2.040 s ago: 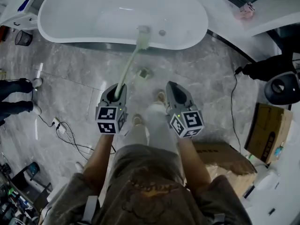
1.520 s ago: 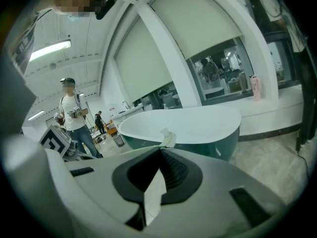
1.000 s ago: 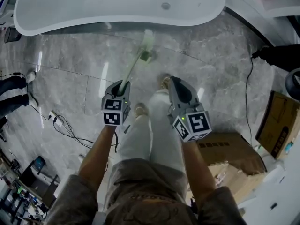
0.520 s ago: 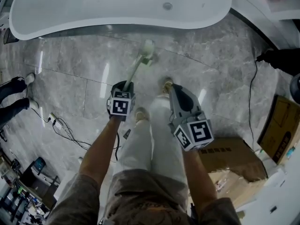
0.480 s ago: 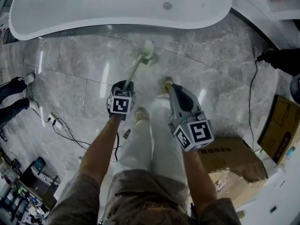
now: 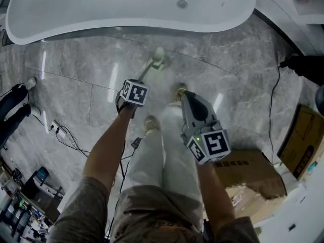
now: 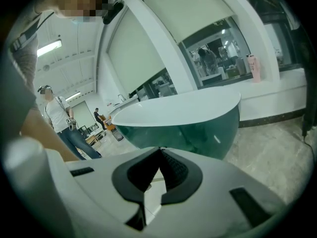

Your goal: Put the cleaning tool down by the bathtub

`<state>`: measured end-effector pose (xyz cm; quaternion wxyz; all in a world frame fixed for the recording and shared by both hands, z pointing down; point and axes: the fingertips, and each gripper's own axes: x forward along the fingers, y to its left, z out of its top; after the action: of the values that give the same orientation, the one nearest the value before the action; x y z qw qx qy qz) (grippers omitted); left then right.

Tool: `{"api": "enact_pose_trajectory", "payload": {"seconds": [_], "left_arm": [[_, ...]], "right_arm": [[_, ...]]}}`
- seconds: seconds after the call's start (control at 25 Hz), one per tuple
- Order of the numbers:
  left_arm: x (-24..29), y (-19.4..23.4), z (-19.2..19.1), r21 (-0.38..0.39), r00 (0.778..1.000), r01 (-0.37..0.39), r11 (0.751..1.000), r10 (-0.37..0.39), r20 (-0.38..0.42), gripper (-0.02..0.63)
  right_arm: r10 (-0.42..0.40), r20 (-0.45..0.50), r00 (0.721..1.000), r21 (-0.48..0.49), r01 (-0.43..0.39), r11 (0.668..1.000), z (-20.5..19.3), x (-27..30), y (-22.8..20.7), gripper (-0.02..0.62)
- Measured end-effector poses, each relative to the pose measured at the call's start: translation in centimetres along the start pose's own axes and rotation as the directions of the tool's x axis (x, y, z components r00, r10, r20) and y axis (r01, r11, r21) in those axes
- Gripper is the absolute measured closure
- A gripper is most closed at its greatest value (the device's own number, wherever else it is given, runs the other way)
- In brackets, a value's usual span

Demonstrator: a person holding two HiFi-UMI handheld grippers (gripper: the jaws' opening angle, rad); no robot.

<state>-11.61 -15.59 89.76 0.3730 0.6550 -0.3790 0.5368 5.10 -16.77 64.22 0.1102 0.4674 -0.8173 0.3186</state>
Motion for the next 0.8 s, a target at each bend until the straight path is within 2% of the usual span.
{"api": "enact_pose_trajectory", "payload": {"seconds": [0.32,0.52,0.8], "left_arm": [[3.3,0.8,0.4,0.097,0.981,-0.029,0.995,0.047,-0.189,0.541],[4.9,1.1,0.7,0.154,0.962,-0.04,0.987,0.08,-0.261,0.541],[7.5,1.2,1.9,0.209,0.944,-0.046,0.977,0.111,-0.31,0.541]], "right_arm": [[0.01,-0.018,1.0,0.013,-0.01,1.0,-0.2,0.9,-1.0,0.595],[0.015,-0.032,0.999,0.028,-0.014,1.0,-1.0,1.1,-1.8,0.595],[0.025,-0.048,0.999,0.055,-0.022,0.998,-1.6,2.3,-3.4,0.595]]}}
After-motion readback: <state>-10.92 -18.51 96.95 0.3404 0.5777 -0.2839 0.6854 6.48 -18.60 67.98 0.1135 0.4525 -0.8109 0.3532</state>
